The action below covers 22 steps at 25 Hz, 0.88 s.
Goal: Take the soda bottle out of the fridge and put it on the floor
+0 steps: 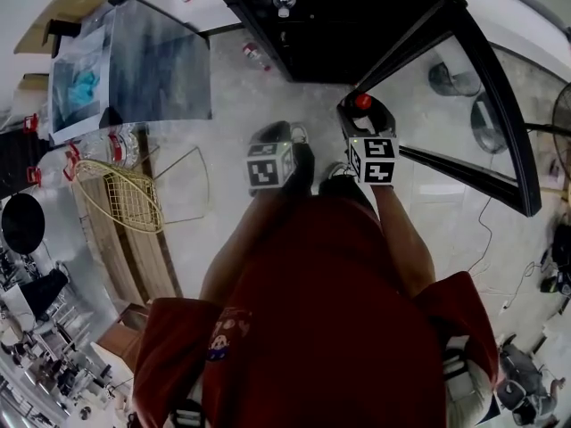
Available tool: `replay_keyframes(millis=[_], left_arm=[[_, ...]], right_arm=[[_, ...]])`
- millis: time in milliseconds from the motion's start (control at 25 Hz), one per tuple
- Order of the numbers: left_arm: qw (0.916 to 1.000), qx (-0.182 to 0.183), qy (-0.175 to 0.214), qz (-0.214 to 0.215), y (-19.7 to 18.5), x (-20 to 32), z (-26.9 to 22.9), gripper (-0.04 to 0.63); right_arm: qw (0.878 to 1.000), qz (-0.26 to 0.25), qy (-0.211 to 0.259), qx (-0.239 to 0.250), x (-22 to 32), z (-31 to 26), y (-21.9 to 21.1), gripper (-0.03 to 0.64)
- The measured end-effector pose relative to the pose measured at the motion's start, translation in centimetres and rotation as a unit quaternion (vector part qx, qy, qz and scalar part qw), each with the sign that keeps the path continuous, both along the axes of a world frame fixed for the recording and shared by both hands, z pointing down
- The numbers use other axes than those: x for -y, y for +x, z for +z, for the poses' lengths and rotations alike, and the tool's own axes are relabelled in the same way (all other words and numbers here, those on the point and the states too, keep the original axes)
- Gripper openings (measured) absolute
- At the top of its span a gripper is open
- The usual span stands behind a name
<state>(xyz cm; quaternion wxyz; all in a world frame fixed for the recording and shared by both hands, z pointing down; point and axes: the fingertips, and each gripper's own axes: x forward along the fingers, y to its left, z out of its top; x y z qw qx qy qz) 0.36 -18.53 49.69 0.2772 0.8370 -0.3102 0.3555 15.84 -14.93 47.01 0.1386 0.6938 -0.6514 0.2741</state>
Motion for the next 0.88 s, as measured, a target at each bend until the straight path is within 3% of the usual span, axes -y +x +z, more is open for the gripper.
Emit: replay_keyframes(millis=[480, 880], left_arm=[[0.9994, 0.023, -0.01, -0.025, -1.9, -8.1, 2.2, 0.0], [0.9987, 0.022, -0.003, -0.046, -4.0, -12.2, 0.9, 0.0]], right_arm=[[0.999, -0.032, -0.018, 0.005, -12.6, 1.1, -1.8, 0.298], [0.997, -0.07, -0.018, -0.004, -16.0, 0.6, -3.1, 0.298]])
